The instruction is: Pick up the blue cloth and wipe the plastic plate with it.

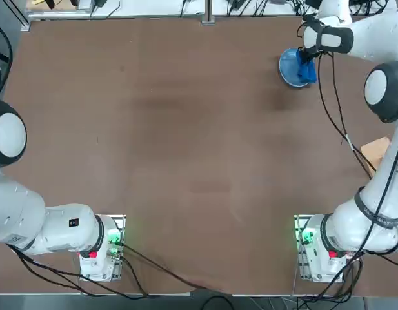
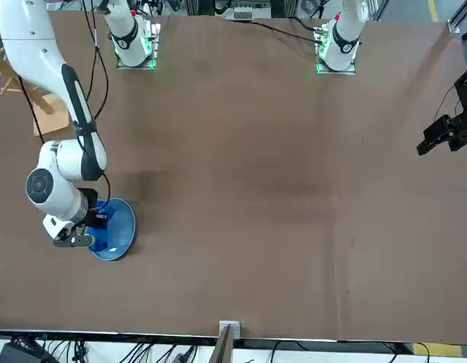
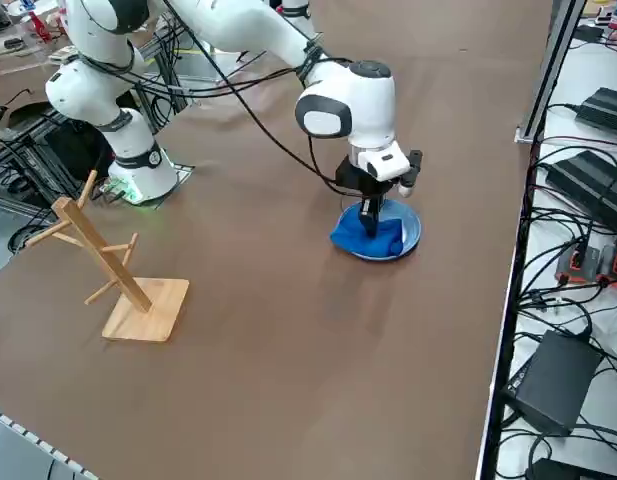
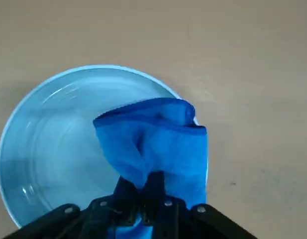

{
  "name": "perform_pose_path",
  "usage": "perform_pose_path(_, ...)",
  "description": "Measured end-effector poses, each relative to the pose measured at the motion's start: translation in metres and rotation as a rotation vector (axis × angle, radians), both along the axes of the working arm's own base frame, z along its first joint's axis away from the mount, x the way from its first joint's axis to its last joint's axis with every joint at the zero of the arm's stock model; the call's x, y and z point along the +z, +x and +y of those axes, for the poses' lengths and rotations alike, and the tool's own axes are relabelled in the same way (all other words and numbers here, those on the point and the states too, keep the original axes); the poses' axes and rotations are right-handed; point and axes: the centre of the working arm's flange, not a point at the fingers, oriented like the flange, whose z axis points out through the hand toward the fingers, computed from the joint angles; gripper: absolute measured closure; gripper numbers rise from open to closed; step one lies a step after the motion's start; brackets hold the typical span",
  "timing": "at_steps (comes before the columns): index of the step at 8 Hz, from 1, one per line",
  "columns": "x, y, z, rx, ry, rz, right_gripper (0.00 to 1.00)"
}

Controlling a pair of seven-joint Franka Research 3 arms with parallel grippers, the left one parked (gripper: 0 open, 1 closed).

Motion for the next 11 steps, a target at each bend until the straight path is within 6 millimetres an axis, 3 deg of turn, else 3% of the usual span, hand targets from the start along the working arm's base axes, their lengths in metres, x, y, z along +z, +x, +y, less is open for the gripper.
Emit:
perform_pose_path(7,-0.019,-0.003,0.011,0.0,0.008,0.027,0.94)
perform_pose_path(11,-0.017,-0.004,0.065,-0.027,0.051,0.021,0.94)
